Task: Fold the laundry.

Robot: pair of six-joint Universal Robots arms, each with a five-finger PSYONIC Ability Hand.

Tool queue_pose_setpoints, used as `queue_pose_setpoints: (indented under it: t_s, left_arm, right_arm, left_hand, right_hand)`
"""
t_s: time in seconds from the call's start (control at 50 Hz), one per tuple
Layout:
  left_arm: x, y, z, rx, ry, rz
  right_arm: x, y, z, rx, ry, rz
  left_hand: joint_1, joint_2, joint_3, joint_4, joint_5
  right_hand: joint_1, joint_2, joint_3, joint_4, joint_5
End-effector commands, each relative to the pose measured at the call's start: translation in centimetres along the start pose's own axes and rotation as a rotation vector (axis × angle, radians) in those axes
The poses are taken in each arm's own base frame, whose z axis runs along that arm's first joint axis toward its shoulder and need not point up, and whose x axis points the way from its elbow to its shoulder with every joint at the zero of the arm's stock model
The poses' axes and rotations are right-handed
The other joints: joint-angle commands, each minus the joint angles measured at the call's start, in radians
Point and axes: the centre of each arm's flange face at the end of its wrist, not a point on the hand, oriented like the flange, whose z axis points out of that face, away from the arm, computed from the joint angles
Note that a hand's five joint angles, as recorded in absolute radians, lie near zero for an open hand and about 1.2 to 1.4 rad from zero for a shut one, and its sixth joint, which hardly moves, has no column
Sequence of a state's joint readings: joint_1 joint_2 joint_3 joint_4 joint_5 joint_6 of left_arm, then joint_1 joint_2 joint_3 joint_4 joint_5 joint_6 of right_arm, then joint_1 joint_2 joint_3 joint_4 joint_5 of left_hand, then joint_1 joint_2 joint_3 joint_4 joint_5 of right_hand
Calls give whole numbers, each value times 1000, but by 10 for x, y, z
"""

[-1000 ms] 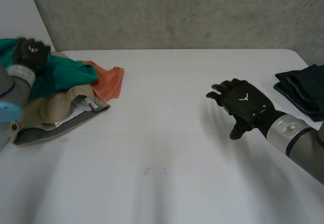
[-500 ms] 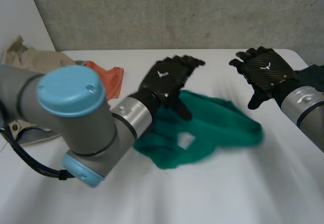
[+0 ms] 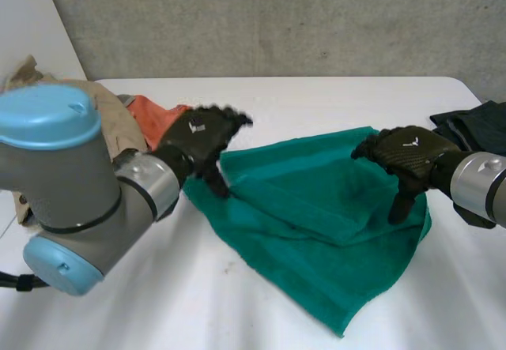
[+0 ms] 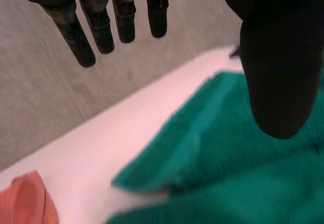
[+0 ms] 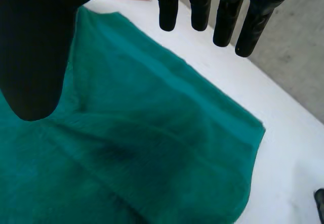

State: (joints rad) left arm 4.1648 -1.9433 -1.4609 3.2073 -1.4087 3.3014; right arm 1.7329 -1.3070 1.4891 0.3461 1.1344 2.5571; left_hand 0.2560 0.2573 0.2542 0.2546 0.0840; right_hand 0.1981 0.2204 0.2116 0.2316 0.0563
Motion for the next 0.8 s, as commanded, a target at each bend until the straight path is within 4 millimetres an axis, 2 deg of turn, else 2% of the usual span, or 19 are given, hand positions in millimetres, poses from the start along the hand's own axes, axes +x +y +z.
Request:
queue_pose_setpoints:
  t_s: [0.02,0.08,0.22,0.3,0.32,0.42,0.54,0.64,0.72,0.8]
  left_arm:
    - [33,30,-13,-120,3,131]
    - [43,37,-21,-133,-25,146]
    - [34,46,-21,-144,-149,156]
    - [19,52,-14,-167,-220,159]
    - [9,53,-11,-170,-251,152]
    - [-14,58,4,-163,-311,137]
    - [-25,65,21,-170,-332,132]
    - [-37,75,31,-192,-348,116]
    - [-35,77,35,-186,-303,112]
    - [-32,76,38,-165,-252,104]
  right_arm:
    - [2,14,10,-1,9,-105]
    - [0,21,18,3,8,-162]
    - [-8,39,32,-33,-35,-220]
    - [-9,46,38,-46,-40,-236]
    - [-9,49,42,-45,-43,-241]
    - [-7,57,54,-42,-26,-257]
    - [-8,62,63,-37,-27,-274]
    - [-20,65,70,-40,-64,-315]
    - [-20,69,74,-51,-59,-324]
    - [-19,70,78,-46,-31,-337]
  left_hand:
    - [192,191,194,194,190]
    - [189,188,191,191,187]
    - [105,103,106,106,102]
    - [63,62,65,65,61]
    - [60,59,62,62,58]
    - [43,41,44,44,40]
    - [46,44,47,47,43]
    - [54,53,56,56,52]
    - [87,85,88,88,84]
    - [125,123,127,126,122]
  right_hand:
    - [-24,-46,-37,-57,-56]
    - [-24,-46,-37,-57,-56]
    - [-24,-46,-37,-57,-56]
    - [-24,-46,-37,-57,-56]
    - [-24,-46,-37,-57,-56]
    - [-24,-46,-37,-57,-56]
    - [-24,-46,-37,-57,-56]
    - [-24,-46,-37,-57,-56]
    - [-8,-30,-21,-41,-41]
    - [127,105,114,93,94]
